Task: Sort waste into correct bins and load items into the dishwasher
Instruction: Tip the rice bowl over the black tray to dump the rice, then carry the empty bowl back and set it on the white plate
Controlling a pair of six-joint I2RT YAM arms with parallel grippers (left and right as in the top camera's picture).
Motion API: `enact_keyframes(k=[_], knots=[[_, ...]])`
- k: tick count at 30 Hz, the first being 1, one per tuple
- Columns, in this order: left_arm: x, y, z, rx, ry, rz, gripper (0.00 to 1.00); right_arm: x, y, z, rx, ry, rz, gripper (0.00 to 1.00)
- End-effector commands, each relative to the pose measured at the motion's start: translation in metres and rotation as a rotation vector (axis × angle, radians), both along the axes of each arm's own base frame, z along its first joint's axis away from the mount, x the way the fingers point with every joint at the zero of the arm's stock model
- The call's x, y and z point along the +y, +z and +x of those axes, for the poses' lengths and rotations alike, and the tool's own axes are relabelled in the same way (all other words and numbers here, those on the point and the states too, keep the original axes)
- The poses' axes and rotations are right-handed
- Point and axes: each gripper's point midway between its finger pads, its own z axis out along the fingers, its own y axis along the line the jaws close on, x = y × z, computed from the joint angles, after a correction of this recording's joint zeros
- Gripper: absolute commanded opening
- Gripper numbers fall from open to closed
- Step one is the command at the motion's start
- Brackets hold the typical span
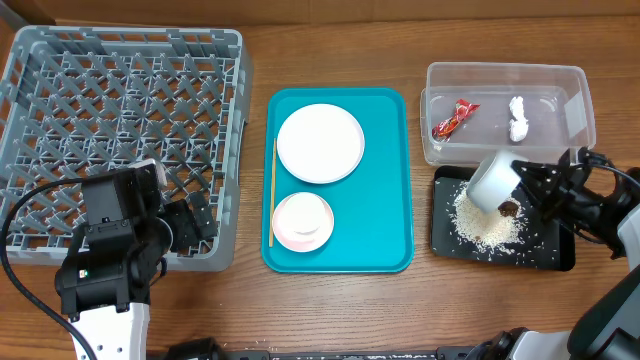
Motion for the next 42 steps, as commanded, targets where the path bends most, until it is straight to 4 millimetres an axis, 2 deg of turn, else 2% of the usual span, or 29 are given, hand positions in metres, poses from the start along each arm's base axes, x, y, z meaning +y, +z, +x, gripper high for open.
enact_keyframes(k=[1,2,3,4,5,14,16,20,21,23,27,30,33,36,38,42], knots=[[0.001,0.007,0.003,-0.021,0.010,-0.006,1.00,0.000,-0.019,-0.004,0.122,-0.010,-0.065,0.04],[0.001,0.007,0.003,-0.021,0.010,-0.006,1.00,0.001,-0.015,-0.004,0.093,-0.005,-0.059,0.04],[0.001,0.007,0.003,-0.021,0.010,-0.006,1.00,0.003,-0.003,-0.002,-0.001,0.006,-0.039,0.04],[0.001,0.007,0.003,-0.021,0.010,-0.006,1.00,0.004,0.020,-0.002,-0.175,0.018,-0.001,0.04],[0.001,0.007,0.003,-0.021,0.010,-0.006,1.00,0.005,0.023,-0.003,-0.195,0.019,0.000,0.04],[0.001,0.008,0.003,-0.022,0.010,-0.006,1.00,0.005,0.021,-0.003,-0.183,0.019,-0.011,0.04],[0.001,0.007,0.003,-0.021,0.010,-0.006,1.00,0.005,0.008,-0.003,-0.122,0.020,-0.059,0.04],[0.001,0.008,0.003,-0.022,0.010,-0.006,1.00,0.007,-0.030,-0.012,0.061,0.049,-0.212,0.04],[0.001,0.008,0.003,-0.022,0.010,-0.006,1.00,0.010,-0.032,-0.013,0.052,0.069,-0.235,0.04],[0.001,0.008,0.003,-0.021,0.010,-0.006,1.00,0.020,-0.026,-0.015,-0.015,0.122,-0.266,0.04],[0.001,0.007,0.003,-0.021,0.010,-0.006,1.00,0.043,0.001,-0.015,-0.194,0.222,-0.295,0.04],[0.001,0.007,0.003,-0.021,0.010,-0.006,1.00,0.060,0.008,-0.012,-0.221,0.299,-0.334,0.04],[0.001,0.008,0.003,-0.022,0.010,-0.006,1.00,0.075,-0.011,-0.015,-0.127,0.441,-0.519,0.04],[0.001,0.008,0.003,-0.022,0.010,-0.006,1.00,0.079,-0.033,-0.016,0.017,0.534,-0.746,0.04],[0.001,0.007,0.003,-0.021,0.010,-0.006,1.00,0.087,-0.031,-0.010,0.033,0.573,-0.864,0.04],[0.001,0.007,0.003,-0.021,0.010,-0.006,1.00,0.114,-0.007,0.012,-0.050,0.588,-1.025,0.04]])
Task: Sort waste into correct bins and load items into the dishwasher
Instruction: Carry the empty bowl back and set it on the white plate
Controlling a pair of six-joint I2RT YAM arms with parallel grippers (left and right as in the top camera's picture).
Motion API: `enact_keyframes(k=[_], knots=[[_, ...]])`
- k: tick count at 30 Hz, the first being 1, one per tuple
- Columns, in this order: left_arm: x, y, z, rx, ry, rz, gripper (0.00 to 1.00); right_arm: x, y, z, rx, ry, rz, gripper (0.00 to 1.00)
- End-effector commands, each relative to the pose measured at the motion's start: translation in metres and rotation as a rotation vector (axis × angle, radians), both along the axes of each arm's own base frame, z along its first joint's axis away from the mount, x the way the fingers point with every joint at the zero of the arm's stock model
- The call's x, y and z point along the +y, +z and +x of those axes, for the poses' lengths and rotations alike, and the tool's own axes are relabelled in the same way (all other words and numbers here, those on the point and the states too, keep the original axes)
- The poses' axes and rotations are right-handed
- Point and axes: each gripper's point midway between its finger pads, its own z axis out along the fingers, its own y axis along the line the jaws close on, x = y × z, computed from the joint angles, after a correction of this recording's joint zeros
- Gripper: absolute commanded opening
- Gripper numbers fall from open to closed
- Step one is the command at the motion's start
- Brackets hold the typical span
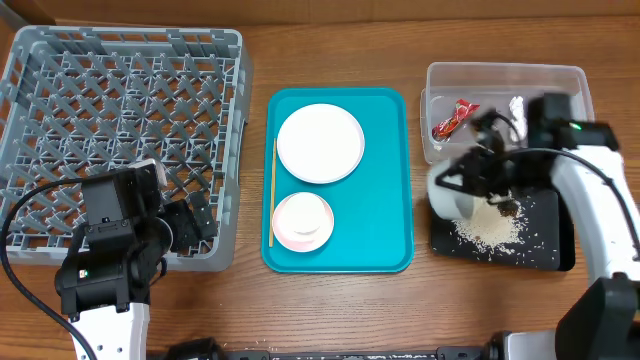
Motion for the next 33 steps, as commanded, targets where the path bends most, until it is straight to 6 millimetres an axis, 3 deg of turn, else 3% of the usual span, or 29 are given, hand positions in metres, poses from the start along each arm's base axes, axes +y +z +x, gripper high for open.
enact_keyframes(k=[1,7,12,16,24,28,32,33], knots=[[0.001,0.008,0.003,-0.022,0.010,-0.006,1.00,0.003,0.020,0.027,-0.114,-0.033,-0.218,0.04],[0.001,0.007,0.003,-0.021,0.010,-0.006,1.00,0.069,0.054,0.068,-0.439,0.062,-0.252,0.04],[0.001,0.007,0.002,-0.020,0.010,-0.006,1.00,0.116,0.059,0.089,-0.623,0.099,-0.315,0.04],[0.001,0.007,0.002,-0.019,0.010,-0.007,1.00,0.154,0.040,0.094,-0.651,0.159,-0.301,0.04],[0.001,0.007,0.002,-0.018,0.009,-0.007,1.00,0.208,-0.037,0.092,-0.584,0.277,-0.309,0.04],[0.001,0.007,0.002,-0.019,0.010,-0.007,1.00,0.224,-0.062,0.090,-0.571,0.310,-0.310,0.04],[0.001,0.007,0.002,-0.019,0.010,-0.007,1.00,0.225,-0.073,0.087,-0.537,0.308,-0.315,0.05],[0.001,0.007,0.002,-0.019,0.010,-0.007,1.00,0.224,-0.075,0.085,-0.529,0.311,-0.319,0.17]])
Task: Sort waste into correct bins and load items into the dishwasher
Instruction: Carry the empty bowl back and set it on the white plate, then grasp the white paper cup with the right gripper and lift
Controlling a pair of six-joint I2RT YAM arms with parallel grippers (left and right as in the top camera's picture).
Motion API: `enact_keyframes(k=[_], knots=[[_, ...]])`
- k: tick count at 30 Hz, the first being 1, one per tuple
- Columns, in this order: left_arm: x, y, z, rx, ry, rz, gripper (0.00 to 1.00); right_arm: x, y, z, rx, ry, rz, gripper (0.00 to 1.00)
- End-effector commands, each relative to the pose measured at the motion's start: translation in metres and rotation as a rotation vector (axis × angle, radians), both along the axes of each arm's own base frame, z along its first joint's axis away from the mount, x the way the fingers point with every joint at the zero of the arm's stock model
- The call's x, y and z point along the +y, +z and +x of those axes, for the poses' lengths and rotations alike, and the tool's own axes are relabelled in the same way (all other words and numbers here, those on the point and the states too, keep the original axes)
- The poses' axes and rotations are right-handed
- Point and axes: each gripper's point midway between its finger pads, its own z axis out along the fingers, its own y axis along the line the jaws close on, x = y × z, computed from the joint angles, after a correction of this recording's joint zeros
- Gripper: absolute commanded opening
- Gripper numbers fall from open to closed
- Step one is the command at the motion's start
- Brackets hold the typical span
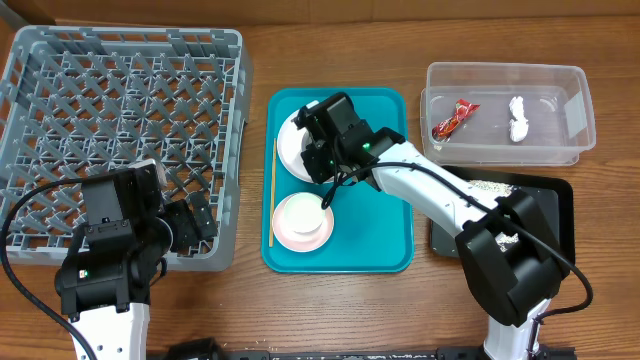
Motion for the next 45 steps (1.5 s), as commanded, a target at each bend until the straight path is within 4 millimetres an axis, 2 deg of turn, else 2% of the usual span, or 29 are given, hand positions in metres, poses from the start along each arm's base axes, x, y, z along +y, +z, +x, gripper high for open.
enact_keyframes(k=[1,2,4,5,8,10,12,15,17,19,23,28,32,34,38,45], knots=[[0.001,0.007,0.002,-0.019,0.010,-0.007,1.00,0.000,0.007,0.004,-0.009,-0.018,0.005,0.31],[0.001,0.007,0.002,-0.019,0.010,-0.007,1.00,-0.002,0.008,0.002,-0.001,-0.018,-0.001,0.44],[0.001,0.007,0.002,-0.020,0.010,-0.007,1.00,-0.005,0.013,-0.001,0.016,-0.019,-0.015,0.61],[0.001,0.007,0.002,-0.020,0.010,-0.007,1.00,-0.008,0.019,-0.001,0.020,-0.023,-0.018,0.65],[0.001,0.007,0.003,-0.021,0.009,-0.007,1.00,-0.017,0.052,0.000,0.022,-0.039,-0.019,0.67],[0.001,0.007,0.002,-0.020,0.009,-0.007,1.00,-0.023,0.079,-0.002,0.024,-0.047,-0.020,0.75],[0.001,0.007,0.002,-0.020,0.010,-0.007,1.00,-0.027,0.102,-0.008,0.032,-0.059,-0.016,0.77],[0.001,0.008,0.003,-0.022,0.010,-0.007,1.00,-0.030,0.119,-0.021,0.091,-0.086,0.009,0.79],[0.001,0.008,0.003,-0.025,0.010,-0.006,1.00,-0.026,0.116,-0.036,0.158,-0.061,0.027,0.77],[0.001,0.008,0.003,-0.025,0.010,-0.006,1.00,-0.024,0.107,-0.052,0.231,-0.036,0.023,0.69],[0.001,0.008,0.003,-0.025,0.010,-0.006,1.00,-0.028,0.077,-0.073,0.317,-0.066,-0.039,0.66],[0.001,0.008,0.003,-0.025,0.009,-0.006,1.00,-0.033,0.035,-0.087,0.381,-0.135,-0.082,0.65],[0.001,0.008,0.003,-0.023,0.009,-0.008,1.00,-0.034,0.012,-0.095,0.417,-0.147,-0.067,0.58],[0.001,0.008,0.003,-0.024,0.008,-0.009,1.00,-0.031,0.008,-0.098,0.431,-0.134,-0.048,0.54],[0.001,0.008,0.003,-0.022,0.008,-0.010,1.00,-0.030,0.006,-0.099,0.442,-0.148,-0.039,0.37],[0.001,0.007,0.002,-0.019,0.008,-0.010,1.00,-0.031,-0.005,-0.117,0.484,-0.134,-0.071,0.31]])
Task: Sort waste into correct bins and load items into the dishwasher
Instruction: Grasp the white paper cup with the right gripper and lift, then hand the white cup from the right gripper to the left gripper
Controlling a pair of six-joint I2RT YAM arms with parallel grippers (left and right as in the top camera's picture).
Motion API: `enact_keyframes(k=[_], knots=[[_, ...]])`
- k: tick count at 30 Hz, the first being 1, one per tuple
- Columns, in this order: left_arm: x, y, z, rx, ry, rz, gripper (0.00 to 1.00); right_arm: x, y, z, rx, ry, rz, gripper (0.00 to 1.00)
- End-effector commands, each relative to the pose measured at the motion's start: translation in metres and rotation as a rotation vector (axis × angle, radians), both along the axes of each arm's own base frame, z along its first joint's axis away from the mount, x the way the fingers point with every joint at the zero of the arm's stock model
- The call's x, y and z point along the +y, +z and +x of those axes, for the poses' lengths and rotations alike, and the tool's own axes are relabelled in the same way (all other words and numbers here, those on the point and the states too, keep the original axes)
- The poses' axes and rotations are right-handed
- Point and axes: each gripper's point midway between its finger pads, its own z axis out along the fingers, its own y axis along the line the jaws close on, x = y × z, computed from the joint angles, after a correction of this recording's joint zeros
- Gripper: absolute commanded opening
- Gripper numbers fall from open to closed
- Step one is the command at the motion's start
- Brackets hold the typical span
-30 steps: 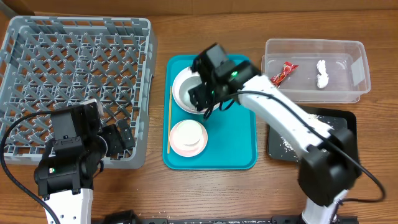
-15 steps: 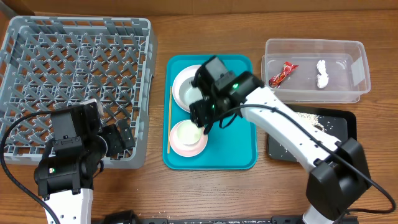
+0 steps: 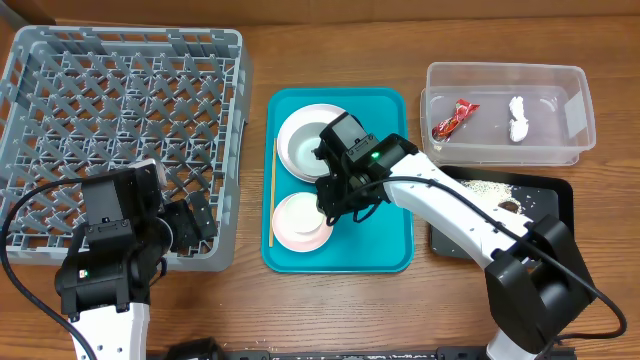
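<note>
A white cup point(image 3: 303, 153) lies on the white plate point(image 3: 342, 124) at the back of the teal tray point(image 3: 390, 245). My right gripper point(image 3: 336, 203) hovers just in front of it, over the edge of a small white bowl point(image 3: 293, 226), open with nothing in it. A wooden chopstick point(image 3: 272, 190) lies along the tray's left side. My left gripper point(image 3: 196, 222) rests open at the near right corner of the grey dish rack point(image 3: 130, 38).
A clear bin point(image 3: 505, 152) at the back right holds a red wrapper point(image 3: 453, 118) and crumpled white paper point(image 3: 517, 112). In front of it a black tray point(image 3: 548, 255) carries scattered rice point(image 3: 490, 187) and a brown scrap, partly under my right arm.
The right gripper was over the plate with the cup. The cup now lies on the plate, and the gripper has drawn back toward the small bowl, empty. The left arm has not moved.
The right gripper first held the white cup tipped over the black tray, with rice beneath it. Then it had the cup at the tray's left edge, then over the plate on the teal tray. Now the cup is on the plate and let go.
</note>
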Motion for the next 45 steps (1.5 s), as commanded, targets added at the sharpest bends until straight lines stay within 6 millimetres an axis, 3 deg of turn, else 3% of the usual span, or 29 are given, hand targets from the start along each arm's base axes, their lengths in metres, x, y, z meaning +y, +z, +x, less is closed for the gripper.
enact_keyframes(k=[1,5,10,14,18,21,25,28,31,35,41,45], knots=[[0.001,0.007,0.002,-0.020,0.008,-0.010,1.00,0.001,-0.012,-0.016,0.039,0.017,-0.016,0.30],[0.001,0.007,0.002,-0.018,0.008,-0.010,1.00,0.005,-0.014,-0.020,0.037,0.028,-0.014,0.24],[0.000,0.007,0.002,-0.017,0.008,-0.011,1.00,0.008,-0.013,-0.017,0.034,0.011,-0.004,0.04],[0.000,0.007,0.001,-0.015,0.008,-0.011,1.00,0.006,-0.006,-0.017,0.039,0.008,-0.010,0.04],[0.000,0.007,0.002,-0.017,0.007,-0.013,1.00,0.002,0.029,0.000,-0.006,-0.025,0.015,0.04],[-0.006,0.009,0.004,-0.031,-0.015,-0.043,1.00,-0.008,0.073,0.022,-0.089,-0.076,0.081,0.04],[-0.032,0.019,0.014,-0.093,-0.107,-0.169,1.00,-0.037,0.129,0.050,-0.203,-0.172,0.190,0.04],[-0.056,0.032,0.024,-0.159,-0.208,-0.273,1.00,-0.062,0.151,0.061,-0.197,-0.234,0.280,0.04],[-0.085,0.048,0.034,-0.230,-0.352,-0.384,1.00,-0.073,0.167,0.064,-0.108,-0.242,0.445,0.04],[-0.125,0.069,0.043,-0.315,-0.568,-0.521,1.00,-0.079,0.192,0.057,-0.020,-0.176,0.674,0.04],[-0.175,0.089,0.053,-0.405,-0.831,-0.653,0.98,-0.077,0.208,0.047,0.040,-0.128,0.793,0.04],[-0.202,0.092,0.059,-0.420,-0.915,-0.691,0.97,-0.070,0.216,0.038,0.068,-0.089,0.840,0.04]])
